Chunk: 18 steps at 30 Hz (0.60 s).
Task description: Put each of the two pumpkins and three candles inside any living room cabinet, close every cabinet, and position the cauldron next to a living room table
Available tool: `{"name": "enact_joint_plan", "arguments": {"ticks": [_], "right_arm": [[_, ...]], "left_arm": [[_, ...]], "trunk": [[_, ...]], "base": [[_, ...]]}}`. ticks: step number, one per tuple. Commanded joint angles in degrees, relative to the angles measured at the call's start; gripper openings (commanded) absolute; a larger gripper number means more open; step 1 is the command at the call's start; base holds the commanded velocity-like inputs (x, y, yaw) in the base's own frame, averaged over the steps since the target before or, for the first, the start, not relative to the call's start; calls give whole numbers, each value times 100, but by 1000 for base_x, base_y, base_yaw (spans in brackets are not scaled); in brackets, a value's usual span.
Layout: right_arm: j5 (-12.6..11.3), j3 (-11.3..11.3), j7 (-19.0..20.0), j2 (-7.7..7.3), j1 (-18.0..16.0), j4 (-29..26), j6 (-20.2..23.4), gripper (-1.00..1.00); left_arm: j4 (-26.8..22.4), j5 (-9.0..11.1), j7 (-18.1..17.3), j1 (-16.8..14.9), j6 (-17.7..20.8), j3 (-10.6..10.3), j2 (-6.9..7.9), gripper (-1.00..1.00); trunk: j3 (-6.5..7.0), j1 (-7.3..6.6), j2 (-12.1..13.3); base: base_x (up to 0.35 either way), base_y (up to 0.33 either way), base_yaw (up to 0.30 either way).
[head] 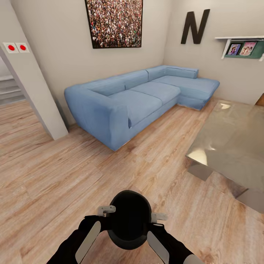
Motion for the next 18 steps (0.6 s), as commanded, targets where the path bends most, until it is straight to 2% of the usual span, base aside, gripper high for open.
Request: {"name": "enact_joint_plan", "arguments": {"ticks": [1, 6, 14, 18], "right_arm": [[-100, -2, 288, -4, -12, -15, -19, -100], [-102, -2, 288, -4, -13, -15, -19, -100], [-99, -2, 288, -4, -13, -15, -19, -100], [-98, -2, 290, -4, -15, -15, -21, -100]], "left_arm": [[-15, 99, 49, -2, -21, -7, 5, -100], [-15, 105, 50, -2, -21, -7, 5, -100], [-15, 116, 51, -2, -21, -7, 5, -100], [-15, 116, 50, -2, -21, -7, 5, -100]], "trunk": [[-5, -1, -3], [-5, -1, -3], [-5, -1, -3], [-5, -1, -3]], "base": [[0, 0, -264], [-35, 0, -264], [-161, 0, -264], [-35, 0, -264]]}}
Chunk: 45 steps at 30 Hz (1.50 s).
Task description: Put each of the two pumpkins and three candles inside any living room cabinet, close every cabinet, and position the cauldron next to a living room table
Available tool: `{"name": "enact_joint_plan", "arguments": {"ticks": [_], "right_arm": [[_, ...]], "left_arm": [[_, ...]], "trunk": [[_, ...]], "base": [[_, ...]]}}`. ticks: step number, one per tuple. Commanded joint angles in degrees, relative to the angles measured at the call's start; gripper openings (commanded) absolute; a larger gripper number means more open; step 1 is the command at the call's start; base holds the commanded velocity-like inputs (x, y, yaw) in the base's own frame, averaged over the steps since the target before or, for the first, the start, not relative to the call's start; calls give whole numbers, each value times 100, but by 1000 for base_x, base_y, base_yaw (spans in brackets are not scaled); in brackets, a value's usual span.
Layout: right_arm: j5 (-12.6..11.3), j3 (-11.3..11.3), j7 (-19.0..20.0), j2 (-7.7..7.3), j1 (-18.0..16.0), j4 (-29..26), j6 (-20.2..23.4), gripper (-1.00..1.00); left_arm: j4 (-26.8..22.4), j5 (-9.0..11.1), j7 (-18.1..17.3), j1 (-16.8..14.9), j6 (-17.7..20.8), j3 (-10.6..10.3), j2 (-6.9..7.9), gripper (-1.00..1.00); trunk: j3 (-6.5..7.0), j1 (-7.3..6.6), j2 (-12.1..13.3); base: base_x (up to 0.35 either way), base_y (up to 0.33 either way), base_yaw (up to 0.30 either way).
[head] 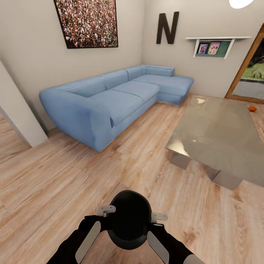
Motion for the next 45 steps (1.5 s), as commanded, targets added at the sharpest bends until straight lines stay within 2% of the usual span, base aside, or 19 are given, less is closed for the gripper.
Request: {"name": "enact_joint_plan", "arguments": {"ticks": [1, 45], "right_arm": [[-95, -5, 288, -4, -12, -19, -19, -100], [-93, -5, 286, -4, -11, -19, -17, -100]], "left_arm": [[-15, 117, 48, -2, -22, -7, 5, -100], [-15, 108, 48, -2, -22, -7, 5, -100]], "trunk": [[-4, -1, -3], [-4, -1, -3]], "base": [[-9, 0, -264], [0, 0, -263]]}}
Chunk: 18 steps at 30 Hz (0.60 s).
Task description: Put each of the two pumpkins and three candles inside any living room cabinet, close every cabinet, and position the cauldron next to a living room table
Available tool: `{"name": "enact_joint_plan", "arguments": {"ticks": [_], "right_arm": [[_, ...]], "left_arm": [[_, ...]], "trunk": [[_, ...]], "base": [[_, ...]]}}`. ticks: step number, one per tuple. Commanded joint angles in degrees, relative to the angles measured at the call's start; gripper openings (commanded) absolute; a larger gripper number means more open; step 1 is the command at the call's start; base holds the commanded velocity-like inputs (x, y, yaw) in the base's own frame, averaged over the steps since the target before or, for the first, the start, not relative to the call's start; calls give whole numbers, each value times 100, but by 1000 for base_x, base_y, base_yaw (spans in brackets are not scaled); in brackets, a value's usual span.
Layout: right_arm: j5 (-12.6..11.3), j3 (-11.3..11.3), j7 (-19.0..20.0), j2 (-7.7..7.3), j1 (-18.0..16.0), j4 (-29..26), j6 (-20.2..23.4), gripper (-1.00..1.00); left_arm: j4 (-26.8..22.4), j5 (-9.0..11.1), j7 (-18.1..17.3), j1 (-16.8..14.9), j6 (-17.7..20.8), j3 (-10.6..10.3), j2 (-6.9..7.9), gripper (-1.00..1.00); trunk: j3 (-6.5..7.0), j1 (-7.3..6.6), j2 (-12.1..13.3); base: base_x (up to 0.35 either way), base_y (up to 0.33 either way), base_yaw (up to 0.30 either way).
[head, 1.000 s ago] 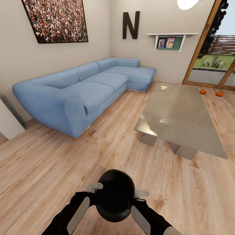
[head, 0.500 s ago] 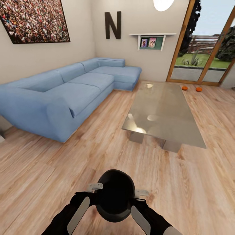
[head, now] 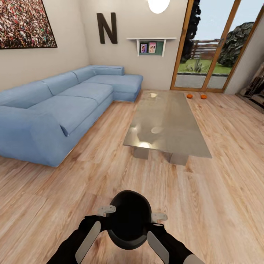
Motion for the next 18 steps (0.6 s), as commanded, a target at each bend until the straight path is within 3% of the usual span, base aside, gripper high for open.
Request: {"name": "enact_joint_plan", "arguments": {"ticks": [1, 18], "right_arm": [[-96, -3, 287, -4, -12, -16, -18, -100], [-95, -3, 287, -4, -14, -16, -9, -100]], "left_arm": [[-15, 108, 50, -2, -21, -7, 5, -100], [-15, 108, 50, -2, -21, -7, 4, -100]], "trunk": [[-5, -1, -3], [-5, -1, -3]], "base": [[0, 0, -136], [0, 0, -13]]}}
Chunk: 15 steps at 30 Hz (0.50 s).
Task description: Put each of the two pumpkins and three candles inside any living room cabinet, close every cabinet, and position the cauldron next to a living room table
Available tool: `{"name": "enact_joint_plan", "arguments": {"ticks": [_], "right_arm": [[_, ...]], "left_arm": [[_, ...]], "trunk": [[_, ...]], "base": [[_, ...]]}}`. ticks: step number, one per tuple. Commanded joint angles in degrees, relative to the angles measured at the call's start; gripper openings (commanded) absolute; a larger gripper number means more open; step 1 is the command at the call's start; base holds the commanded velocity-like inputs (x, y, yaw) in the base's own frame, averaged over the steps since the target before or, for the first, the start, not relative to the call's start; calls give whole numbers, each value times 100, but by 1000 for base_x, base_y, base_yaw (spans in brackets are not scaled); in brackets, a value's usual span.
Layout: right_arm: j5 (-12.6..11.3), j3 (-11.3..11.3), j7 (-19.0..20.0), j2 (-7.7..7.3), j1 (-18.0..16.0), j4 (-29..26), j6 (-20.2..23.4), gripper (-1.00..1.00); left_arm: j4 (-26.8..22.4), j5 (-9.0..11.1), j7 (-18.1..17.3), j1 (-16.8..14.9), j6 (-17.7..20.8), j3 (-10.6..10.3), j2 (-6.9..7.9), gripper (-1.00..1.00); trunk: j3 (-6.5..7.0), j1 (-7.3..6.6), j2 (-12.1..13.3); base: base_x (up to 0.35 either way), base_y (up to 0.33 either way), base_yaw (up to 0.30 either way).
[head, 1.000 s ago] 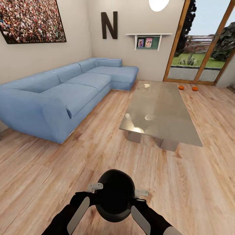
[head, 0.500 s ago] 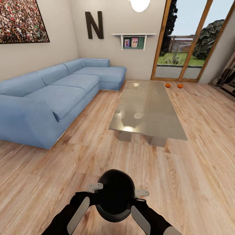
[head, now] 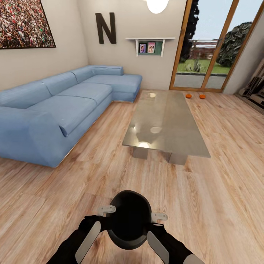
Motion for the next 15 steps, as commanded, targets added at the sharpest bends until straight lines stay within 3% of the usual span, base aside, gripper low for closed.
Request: {"name": "enact_joint_plan", "arguments": {"ticks": [1, 12, 15], "right_arm": [[-99, -4, 287, -5, -10, -17, -17, -100], [-101, -4, 287, -5, -8, -25, -26, -100], [-103, -4, 287, -5, -8, -26, -21, -100]], "left_arm": [[-13, 104, 48, -4, -22, -9, 4, -100], [-13, 104, 48, -4, -22, -9, 5, -100], [-13, 104, 50, -4, -22, -9, 4, -100]], "trunk": [[-5, -1, -3], [-5, -1, -3], [-2, -1, -3]], "base": [[0, 0, 0], [0, 0, 0], [0, 0, -136]]}}
